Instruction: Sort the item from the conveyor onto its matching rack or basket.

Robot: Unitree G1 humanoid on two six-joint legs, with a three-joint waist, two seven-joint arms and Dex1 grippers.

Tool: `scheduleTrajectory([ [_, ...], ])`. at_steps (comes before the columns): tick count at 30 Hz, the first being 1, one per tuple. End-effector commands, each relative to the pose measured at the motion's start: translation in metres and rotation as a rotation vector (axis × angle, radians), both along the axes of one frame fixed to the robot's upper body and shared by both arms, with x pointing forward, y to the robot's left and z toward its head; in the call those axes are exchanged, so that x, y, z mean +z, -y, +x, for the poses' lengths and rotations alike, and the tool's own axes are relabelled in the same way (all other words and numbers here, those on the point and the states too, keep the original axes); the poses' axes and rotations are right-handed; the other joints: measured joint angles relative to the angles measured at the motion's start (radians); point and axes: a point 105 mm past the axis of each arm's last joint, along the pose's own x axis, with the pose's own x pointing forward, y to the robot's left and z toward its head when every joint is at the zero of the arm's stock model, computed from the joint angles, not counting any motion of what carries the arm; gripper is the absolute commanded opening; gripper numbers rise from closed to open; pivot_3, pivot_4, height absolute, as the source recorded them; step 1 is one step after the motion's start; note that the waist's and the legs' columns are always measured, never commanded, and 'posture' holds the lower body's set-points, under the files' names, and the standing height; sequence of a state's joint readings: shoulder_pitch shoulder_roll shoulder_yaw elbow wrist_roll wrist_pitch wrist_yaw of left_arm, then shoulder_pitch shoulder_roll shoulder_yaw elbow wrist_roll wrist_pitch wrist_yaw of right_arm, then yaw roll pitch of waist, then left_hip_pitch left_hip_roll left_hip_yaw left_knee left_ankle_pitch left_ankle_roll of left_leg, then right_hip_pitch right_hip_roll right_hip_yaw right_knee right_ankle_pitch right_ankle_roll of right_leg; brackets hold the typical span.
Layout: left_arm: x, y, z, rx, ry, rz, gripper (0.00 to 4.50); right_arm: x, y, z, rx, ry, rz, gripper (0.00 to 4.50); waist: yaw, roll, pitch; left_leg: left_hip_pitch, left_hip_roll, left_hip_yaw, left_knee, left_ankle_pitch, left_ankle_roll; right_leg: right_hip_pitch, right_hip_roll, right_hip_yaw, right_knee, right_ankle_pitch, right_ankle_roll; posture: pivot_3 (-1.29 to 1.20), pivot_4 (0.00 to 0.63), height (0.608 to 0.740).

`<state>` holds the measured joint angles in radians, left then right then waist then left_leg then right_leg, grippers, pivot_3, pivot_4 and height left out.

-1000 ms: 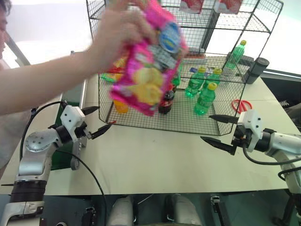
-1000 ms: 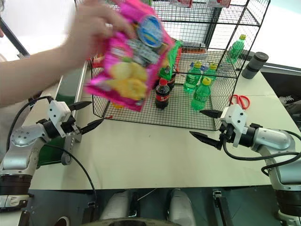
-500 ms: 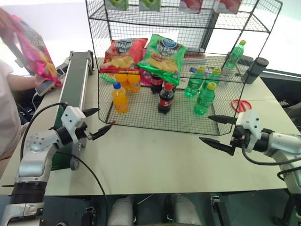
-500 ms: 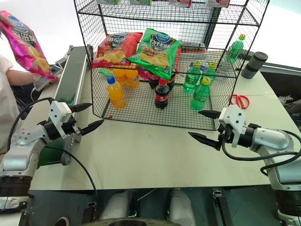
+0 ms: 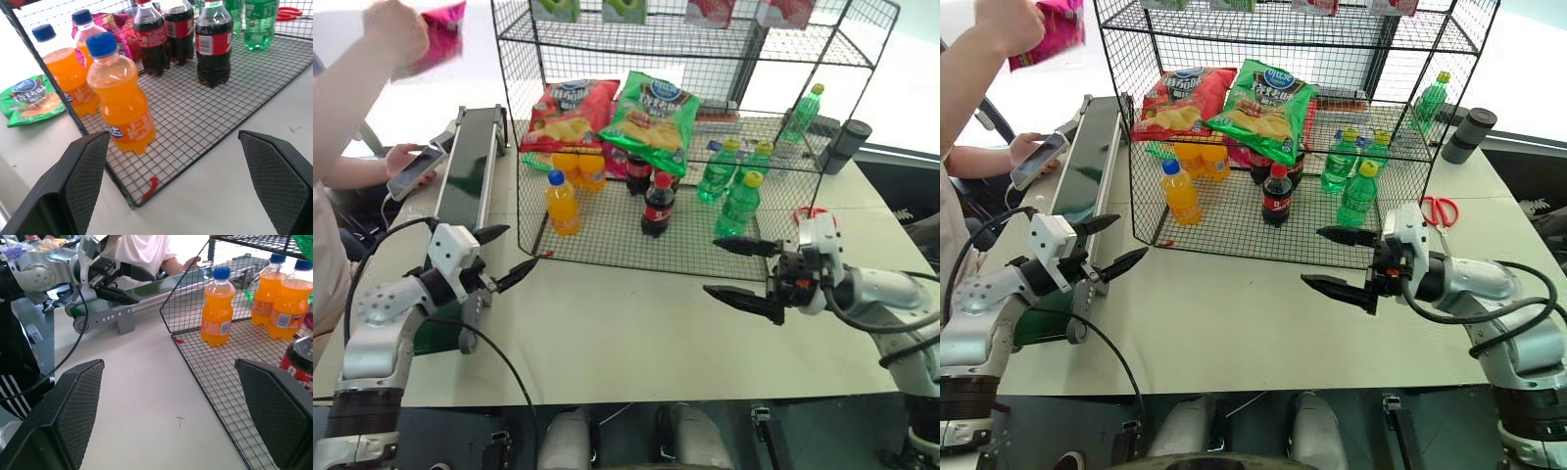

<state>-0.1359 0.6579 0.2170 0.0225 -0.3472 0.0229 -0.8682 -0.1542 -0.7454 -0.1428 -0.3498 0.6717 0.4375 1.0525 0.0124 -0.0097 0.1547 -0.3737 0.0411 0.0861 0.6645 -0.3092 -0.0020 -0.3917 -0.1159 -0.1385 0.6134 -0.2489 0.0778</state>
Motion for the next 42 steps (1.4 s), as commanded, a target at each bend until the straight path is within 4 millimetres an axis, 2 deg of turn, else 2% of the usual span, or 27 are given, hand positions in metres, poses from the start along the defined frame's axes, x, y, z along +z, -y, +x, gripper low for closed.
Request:
scheduleTrajectory([
  [1,0.015,-0.002,0.000,0.021,0.080,0.031,4.50,0.004,-0.004,0.007,-0.018,0.097,-0.028,4.45,0.000,0.000,0.000,0.000,0.000,0.000,0.000,0.000,0.000,0.000,0.000,0.000,0.000,0.000,0.000,0.00,0.150,0.740],
  [17,0.011,-0.004,-0.004,0.025,0.055,0.048,4.50,0.001,-0.002,0.015,-0.024,0.104,-0.045,4.45,0.000,0.000,0.000,0.000,0.000,0.000,0.000,0.000,0.000,0.000,0.000,0.000,0.000,0.000,0.000,0.00,0.150,0.740],
  [20,0.009,-0.008,-0.001,0.046,0.003,0.009,4.50,0.000,-0.002,0.014,-0.022,0.104,-0.046,4.45,-0.001,0.000,0.000,0.000,0.000,0.000,0.000,0.000,0.000,0.000,0.000,0.000,0.000,0.000,0.000,0.00,0.150,0.740],
  [24,0.013,-0.009,-0.003,0.041,0.044,0.049,4.50,0.000,-0.003,0.014,-0.018,0.106,-0.051,4.45,0.000,0.000,0.000,0.000,0.000,0.000,0.000,0.000,0.000,0.000,0.000,0.000,0.000,0.000,0.000,0.00,0.150,0.740],
  [29,0.020,-0.019,-0.005,0.085,0.133,0.156,4.50,-0.003,-0.005,0.015,-0.009,0.109,-0.062,4.45,-0.001,0.000,0.000,0.000,0.000,0.000,0.000,0.000,0.000,0.000,0.000,0.000,0.000,0.000,0.000,0.00,0.150,0.740],
  [34,0.025,-0.036,-0.010,0.192,0.258,0.366,4.50,-0.004,-0.013,0.020,-0.010,0.117,-0.041,4.45,-0.003,0.000,0.000,0.000,0.000,0.000,0.000,0.000,0.000,-0.001,0.000,0.000,0.000,0.000,0.000,0.00,0.150,0.740],
  [36,0.022,-0.046,-0.016,0.241,0.303,0.502,4.50,-0.006,-0.022,0.021,0.009,0.110,-0.018,4.45,-0.005,0.000,0.000,0.000,0.000,0.000,0.000,0.000,0.000,-0.001,0.000,0.000,0.000,0.000,0.000,0.00,0.150,0.740],
  [42,0.016,-0.078,-0.036,0.370,0.344,0.733,4.50,-0.015,-0.047,0.020,0.112,0.037,0.030,4.45,-0.004,0.000,0.000,0.000,0.001,0.001,-0.001,0.000,0.000,-0.002,-0.001,0.000,0.000,0.000,0.000,0.00,0.150,0.740],
])
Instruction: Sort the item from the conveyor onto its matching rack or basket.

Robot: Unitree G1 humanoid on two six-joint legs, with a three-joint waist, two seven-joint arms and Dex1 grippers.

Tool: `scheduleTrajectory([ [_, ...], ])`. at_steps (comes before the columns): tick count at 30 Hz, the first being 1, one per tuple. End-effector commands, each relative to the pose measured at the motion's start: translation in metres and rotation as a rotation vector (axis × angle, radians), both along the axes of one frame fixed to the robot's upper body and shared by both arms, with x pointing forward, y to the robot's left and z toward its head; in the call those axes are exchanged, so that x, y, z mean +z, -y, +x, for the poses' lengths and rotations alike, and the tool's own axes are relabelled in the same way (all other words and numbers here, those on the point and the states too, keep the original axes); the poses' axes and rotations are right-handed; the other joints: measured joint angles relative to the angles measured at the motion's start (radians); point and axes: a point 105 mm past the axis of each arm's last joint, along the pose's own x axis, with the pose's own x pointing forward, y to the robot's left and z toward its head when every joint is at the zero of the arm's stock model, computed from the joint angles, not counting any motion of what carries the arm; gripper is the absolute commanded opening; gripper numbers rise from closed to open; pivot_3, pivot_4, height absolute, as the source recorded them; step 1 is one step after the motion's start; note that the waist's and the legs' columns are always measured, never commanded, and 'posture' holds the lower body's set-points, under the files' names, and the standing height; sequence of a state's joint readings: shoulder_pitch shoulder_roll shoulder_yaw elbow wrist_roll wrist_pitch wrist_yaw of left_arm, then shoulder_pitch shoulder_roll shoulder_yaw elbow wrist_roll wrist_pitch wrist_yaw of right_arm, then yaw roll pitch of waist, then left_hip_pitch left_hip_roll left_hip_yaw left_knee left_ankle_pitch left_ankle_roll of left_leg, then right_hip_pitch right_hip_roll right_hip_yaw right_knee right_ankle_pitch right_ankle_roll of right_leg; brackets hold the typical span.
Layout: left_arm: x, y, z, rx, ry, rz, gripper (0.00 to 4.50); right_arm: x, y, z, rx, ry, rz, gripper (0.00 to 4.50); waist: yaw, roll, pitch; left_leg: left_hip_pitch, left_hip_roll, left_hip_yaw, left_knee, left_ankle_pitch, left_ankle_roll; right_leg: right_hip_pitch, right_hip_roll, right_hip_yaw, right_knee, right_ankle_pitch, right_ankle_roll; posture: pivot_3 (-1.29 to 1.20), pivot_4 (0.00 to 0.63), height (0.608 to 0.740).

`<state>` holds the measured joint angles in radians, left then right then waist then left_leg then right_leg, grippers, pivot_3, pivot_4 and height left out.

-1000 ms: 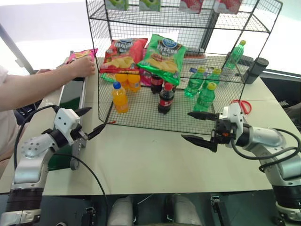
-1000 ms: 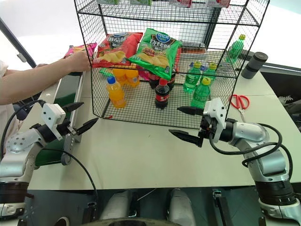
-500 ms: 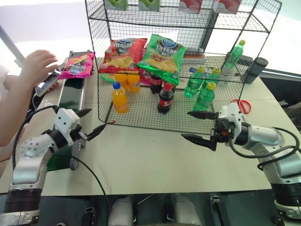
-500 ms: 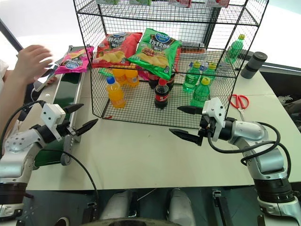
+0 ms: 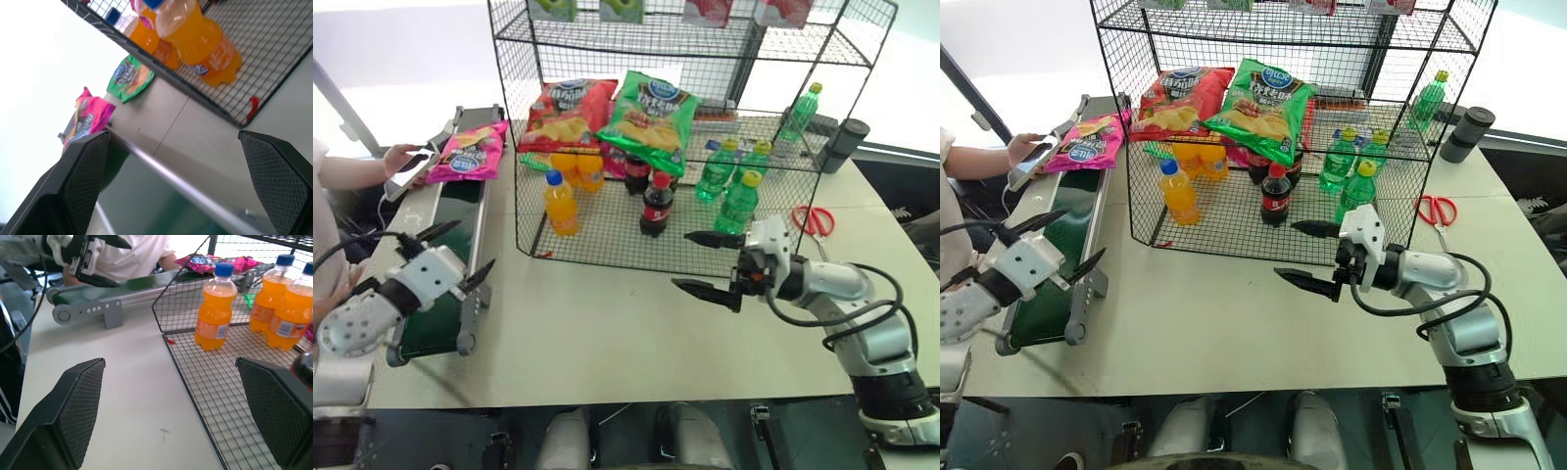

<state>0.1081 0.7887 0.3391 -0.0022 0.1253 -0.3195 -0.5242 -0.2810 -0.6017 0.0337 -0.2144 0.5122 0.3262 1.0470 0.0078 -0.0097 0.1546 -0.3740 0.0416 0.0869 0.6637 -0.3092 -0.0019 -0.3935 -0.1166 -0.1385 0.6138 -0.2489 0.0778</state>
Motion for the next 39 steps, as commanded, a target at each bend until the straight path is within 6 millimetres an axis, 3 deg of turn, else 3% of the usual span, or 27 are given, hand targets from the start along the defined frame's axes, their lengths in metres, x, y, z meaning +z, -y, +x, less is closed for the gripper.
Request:
scheduleTrajectory([
  [1,0.013,-0.018,-0.011,0.066,0.078,0.166,4.50,0.003,-0.013,-0.003,0.073,0.003,0.025,4.45,0.000,0.000,0.000,0.000,0.000,0.000,0.000,0.000,0.000,0.000,0.000,0.000,0.000,0.000,0.000,0.00,0.150,0.740],
  [10,0.010,-0.041,-0.027,0.187,0.083,0.245,4.50,0.007,-0.021,-0.007,0.168,0.030,0.045,4.45,0.003,0.000,0.000,0.000,0.000,0.000,0.000,-0.001,0.000,-0.002,-0.002,0.000,0.000,0.000,0.000,0.00,0.150,0.740],
  [20,-0.004,-0.042,-0.025,0.181,0.031,0.275,4.50,0.009,-0.021,-0.003,0.134,0.060,0.055,4.45,0.002,0.000,0.000,0.000,0.001,0.000,0.000,-0.001,0.000,-0.001,-0.002,0.000,0.000,0.000,0.000,0.00,0.150,0.740],
  [39,-0.008,-0.036,-0.007,0.150,0.024,0.286,4.50,0.002,-0.016,-0.003,0.088,0.074,0.023,4.45,0.001,0.000,0.000,0.000,0.001,0.001,0.000,-0.001,0.000,-0.001,-0.002,0.000,0.000,0.000,0.000,0.00,0.150,0.740],
])
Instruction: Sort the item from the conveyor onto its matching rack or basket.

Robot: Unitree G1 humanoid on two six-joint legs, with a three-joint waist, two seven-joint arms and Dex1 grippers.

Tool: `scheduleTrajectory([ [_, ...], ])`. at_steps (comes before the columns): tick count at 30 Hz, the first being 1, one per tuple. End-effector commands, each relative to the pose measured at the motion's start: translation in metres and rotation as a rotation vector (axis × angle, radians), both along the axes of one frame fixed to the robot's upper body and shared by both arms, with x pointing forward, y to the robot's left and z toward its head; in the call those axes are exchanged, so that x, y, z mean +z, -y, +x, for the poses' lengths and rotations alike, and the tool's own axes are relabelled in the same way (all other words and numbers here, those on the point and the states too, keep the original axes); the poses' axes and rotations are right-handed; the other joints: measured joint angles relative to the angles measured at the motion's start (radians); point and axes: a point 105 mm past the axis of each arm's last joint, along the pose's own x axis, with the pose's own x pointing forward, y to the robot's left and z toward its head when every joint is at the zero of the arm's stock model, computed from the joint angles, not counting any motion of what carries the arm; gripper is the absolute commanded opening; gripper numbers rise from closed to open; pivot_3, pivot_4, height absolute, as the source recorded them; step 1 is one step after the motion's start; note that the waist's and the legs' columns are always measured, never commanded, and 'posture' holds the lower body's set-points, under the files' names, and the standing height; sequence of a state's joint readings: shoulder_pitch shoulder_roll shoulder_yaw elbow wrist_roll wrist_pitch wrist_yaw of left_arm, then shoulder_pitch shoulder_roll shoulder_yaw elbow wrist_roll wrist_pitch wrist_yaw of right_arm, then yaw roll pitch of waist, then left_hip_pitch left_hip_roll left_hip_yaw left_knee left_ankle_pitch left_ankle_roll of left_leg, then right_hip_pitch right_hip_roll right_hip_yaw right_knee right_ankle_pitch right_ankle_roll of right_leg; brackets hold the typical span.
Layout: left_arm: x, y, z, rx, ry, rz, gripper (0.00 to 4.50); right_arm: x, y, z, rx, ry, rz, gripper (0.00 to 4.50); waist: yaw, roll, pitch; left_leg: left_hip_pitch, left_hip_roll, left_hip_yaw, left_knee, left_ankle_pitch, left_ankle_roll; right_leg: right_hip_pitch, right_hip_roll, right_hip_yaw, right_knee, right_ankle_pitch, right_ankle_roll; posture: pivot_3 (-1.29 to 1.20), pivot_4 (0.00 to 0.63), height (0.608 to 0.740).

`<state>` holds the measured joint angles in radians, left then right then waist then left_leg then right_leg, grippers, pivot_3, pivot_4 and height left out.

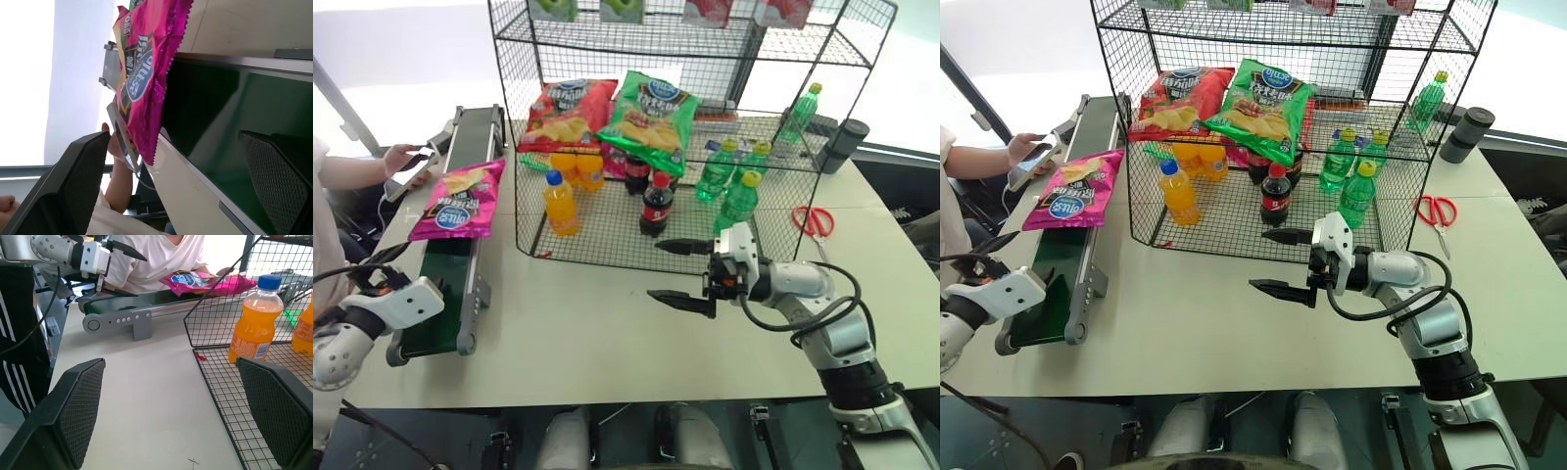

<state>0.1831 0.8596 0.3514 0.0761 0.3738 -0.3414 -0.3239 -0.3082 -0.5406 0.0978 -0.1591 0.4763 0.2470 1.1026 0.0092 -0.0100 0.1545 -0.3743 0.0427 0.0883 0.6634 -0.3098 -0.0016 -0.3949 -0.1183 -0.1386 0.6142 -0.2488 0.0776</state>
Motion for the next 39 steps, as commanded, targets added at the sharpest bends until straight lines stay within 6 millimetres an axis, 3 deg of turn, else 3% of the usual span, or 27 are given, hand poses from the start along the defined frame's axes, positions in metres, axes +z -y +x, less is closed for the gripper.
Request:
scheduleTrajectory([
  [1,0.006,0.003,0.002,-0.016,0.016,0.015,4.50,0.010,0.003,0.000,-0.010,0.054,0.008,4.45,-0.001,0.000,0.000,0.000,0.000,0.000,0.000,0.000,0.000,0.000,0.000,0.000,0.000,0.000,0.000,0.00,0.150,0.740],
  [24,0.005,0.014,0.009,-0.037,0.017,0.018,4.50,0.008,0.004,0.004,-0.025,0.076,-0.029,4.45,0.000,0.000,0.000,0.000,0.000,0.000,0.000,0.000,0.000,0.000,0.000,0.000,0.000,0.000,0.000,0.00,0.150,0.740],
  [25,0.005,0.016,0.009,-0.044,0.014,0.014,4.09,0.007,0.004,0.004,-0.024,0.076,-0.035,4.50,0.000,0.000,0.000,0.000,0.000,0.000,0.000,0.000,0.000,0.000,0.000,0.000,0.000,0.000,0.000,0.00,0.150,0.740],
  [27,0.004,0.021,0.009,-0.058,0.001,-0.005,3.75,0.006,0.004,0.004,-0.024,0.078,-0.041,4.50,0.000,0.000,0.000,0.000,0.000,0.000,0.000,0.000,0.000,0.000,0.000,0.000,0.000,0.000,0.000,0.00,0.150,0.740],
  [35,0.008,0.026,0.012,-0.061,0.010,-0.007,0.01,0.006,0.005,0.007,-0.035,0.089,-0.049,4.50,0.000,0.000,0.000,0.000,0.000,0.000,0.000,0.000,0.000,0.000,0.000,0.000,0.000,0.000,0.000,0.00,0.150,0.740],
  [39,0.010,0.025,0.013,-0.058,0.022,-0.006,0.01,0.006,0.005,0.007,-0.037,0.092,-0.051,4.50,0.000,0.000,0.000,0.000,0.000,0.000,0.000,0.000,0.000,0.000,0.000,0.000,0.000,0.000,0.000,0.00,0.150,0.740],
])
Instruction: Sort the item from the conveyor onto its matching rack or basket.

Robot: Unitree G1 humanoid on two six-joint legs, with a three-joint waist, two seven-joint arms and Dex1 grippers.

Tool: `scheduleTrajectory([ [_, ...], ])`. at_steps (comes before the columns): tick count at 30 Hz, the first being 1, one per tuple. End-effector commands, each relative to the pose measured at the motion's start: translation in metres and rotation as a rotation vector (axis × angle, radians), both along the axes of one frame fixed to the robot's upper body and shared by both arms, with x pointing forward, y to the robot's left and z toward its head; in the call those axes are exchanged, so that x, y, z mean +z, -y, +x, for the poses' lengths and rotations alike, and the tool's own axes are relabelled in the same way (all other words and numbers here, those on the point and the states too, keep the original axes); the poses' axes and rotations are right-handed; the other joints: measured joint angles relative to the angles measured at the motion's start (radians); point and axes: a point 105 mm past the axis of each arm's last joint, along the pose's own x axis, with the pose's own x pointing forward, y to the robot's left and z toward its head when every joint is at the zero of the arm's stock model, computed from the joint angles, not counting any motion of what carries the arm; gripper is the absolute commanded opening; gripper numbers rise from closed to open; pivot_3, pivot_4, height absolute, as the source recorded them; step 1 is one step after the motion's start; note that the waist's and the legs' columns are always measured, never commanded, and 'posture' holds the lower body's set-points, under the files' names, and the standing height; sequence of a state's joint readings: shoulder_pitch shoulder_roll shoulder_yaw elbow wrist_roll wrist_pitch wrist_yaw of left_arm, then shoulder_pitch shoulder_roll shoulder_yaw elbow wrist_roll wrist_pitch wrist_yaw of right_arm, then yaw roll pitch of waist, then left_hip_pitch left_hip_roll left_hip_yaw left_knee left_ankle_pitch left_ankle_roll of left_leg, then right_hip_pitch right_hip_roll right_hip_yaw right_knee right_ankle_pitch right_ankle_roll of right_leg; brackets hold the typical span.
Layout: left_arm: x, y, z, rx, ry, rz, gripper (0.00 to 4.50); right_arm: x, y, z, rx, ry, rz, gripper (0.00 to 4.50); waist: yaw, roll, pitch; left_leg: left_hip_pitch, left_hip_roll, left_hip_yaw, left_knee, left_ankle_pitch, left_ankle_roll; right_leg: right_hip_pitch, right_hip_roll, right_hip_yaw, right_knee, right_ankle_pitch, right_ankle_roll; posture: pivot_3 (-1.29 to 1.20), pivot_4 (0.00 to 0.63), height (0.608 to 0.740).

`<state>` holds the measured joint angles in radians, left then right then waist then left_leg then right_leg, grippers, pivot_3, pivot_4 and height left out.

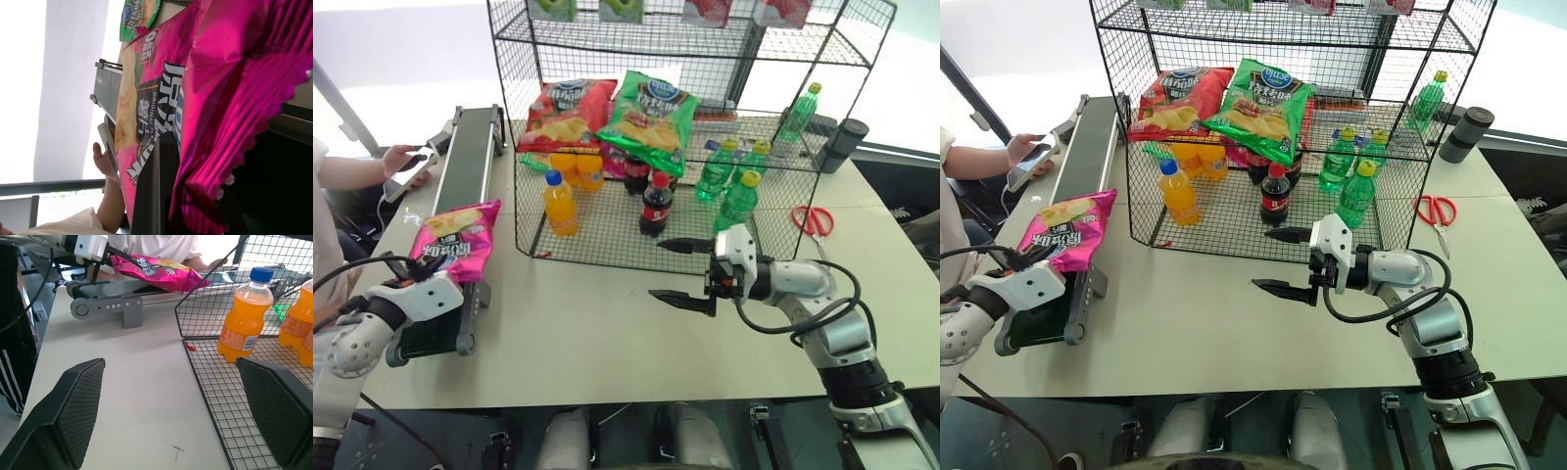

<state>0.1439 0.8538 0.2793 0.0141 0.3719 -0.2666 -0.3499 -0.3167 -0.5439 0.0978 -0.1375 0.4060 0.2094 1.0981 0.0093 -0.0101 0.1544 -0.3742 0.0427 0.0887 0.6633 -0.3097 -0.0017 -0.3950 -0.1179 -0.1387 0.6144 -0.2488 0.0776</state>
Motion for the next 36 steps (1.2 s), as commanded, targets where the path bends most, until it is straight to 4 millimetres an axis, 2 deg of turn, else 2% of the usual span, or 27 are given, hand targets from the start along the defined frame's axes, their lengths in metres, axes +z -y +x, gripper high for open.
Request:
scheduleTrajectory([
  [1,0.015,0.004,0.003,-0.008,0.063,-0.018,0.01,0.009,0.001,0.002,-0.002,0.051,0.003,4.50,0.000,0.000,0.000,0.000,0.000,0.000,0.000,0.000,0.000,0.000,0.000,0.000,0.000,0.000,0.000,0.00,0.150,0.740],
  [6,0.050,-0.001,0.003,0.000,0.172,-0.343,0.01,0.008,0.002,0.003,-0.008,0.056,-0.007,4.50,0.000,-0.001,0.000,0.000,0.000,0.000,0.000,0.000,0.000,0.000,0.000,0.000,0.000,0.000,0.000,0.00,0.150,0.740],
  [8,0.070,0.003,-0.001,-0.075,0.189,-0.498,0.01,0.008,0.003,0.004,-0.010,0.057,-0.008,4.50,-0.001,-0.001,0.000,0.000,0.000,0.000,0.000,0.000,0.000,0.000,0.000,0.000,0.000,0.000,0.000,0.00,0.150,0.740],
  [10,0.085,0.013,-0.011,-0.185,0.135,-0.627,0.01,0.008,0.004,0.004,-0.010,0.057,-0.008,4.50,-0.002,-0.001,0.000,0.000,0.000,0.000,0.000,0.000,-0.001,0.000,-0.001,0.000,0.000,0.000,0.000,0.00,0.150,0.740],
  [13,0.096,0.027,-0.031,-0.325,0.006,-0.787,0.01,0.010,0.005,0.005,-0.008,0.058,-0.006,4.50,-0.009,0.000,0.000,0.000,0.000,0.000,0.000,0.000,-0.001,0.001,0.000,0.000,0.000,0.000,0.000,0.00,0.150,0.740],
  [17,0.133,0.021,-0.045,-0.410,-0.019,-1.131,0.01,0.014,0.008,0.006,-0.008,0.054,0.004,4.50,-0.022,0.000,0.000,0.000,0.000,-0.001,0.000,0.001,-0.002,0.001,0.001,0.000,0.001,0.000,0.000,0.00,0.150,0.740],
  [20,0.130,0.029,-0.059,-0.479,-0.207,-1.284,0.01,0.021,0.009,0.005,-0.005,0.020,0.052,4.50,-0.023,0.000,0.000,0.001,0.001,-0.002,0.001,0.002,-0.003,0.002,0.001,0.000,0.001,0.000,0.000,0.00,0.150,0.740],
  [24,0.109,0.062,-0.071,-0.572,-0.474,-1.406,0.01,0.035,0.010,-0.009,0.051,-0.134,0.145,4.50,-0.020,0.002,0.001,0.001,0.000,-0.002,0.000,0.002,-0.003,0.001,0.003,0.000,0.000,0.000,0.000,0.00,0.150,0.740],
  [27,0.102,0.095,-0.071,-0.690,-0.609,-1.480,0.01,0.044,0.014,-0.024,0.118,-0.295,0.207,4.50,-0.014,0.000,0.000,0.000,0.000,-0.003,0.000,0.002,-0.003,0.002,0.004,0.000,0.000,0.000,0.000,0.00,0.150,0.740],
  [30,0.104,0.119,-0.065,-0.812,-0.685,-1.561,0.01,0.050,0.017,-0.038,0.181,-0.422,0.243,4.50,-0.004,-0.001,0.000,0.000,-0.001,-0.004,0.001,0.001,-0.002,0.003,0.003,0.000,-0.001,0.000,-0.001,0.00,0.150,0.740],
  [33,0.107,0.141,-0.063,-0.928,-0.803,-1.619,0.01,0.048,0.022,-0.038,0.153,-0.456,0.235,4.50,0.000,-0.001,0.000,0.001,-0.001,-0.004,0.001,0.001,-0.002,0.003,0.004,0.000,-0.001,0.000,-0.002,0.00,0.150,0.740],
  [36,0.105,0.154,-0.062,-0.998,-0.913,-1.641,0.01,0.047,0.024,-0.036,0.134,-0.491,0.250,4.50,-0.002,0.000,0.000,0.000,-0.001,-0.003,0.001,0.001,-0.002,0.002,0.004,0.001,-0.001,0.000,-0.002,0.00,0.150,0.740],
])
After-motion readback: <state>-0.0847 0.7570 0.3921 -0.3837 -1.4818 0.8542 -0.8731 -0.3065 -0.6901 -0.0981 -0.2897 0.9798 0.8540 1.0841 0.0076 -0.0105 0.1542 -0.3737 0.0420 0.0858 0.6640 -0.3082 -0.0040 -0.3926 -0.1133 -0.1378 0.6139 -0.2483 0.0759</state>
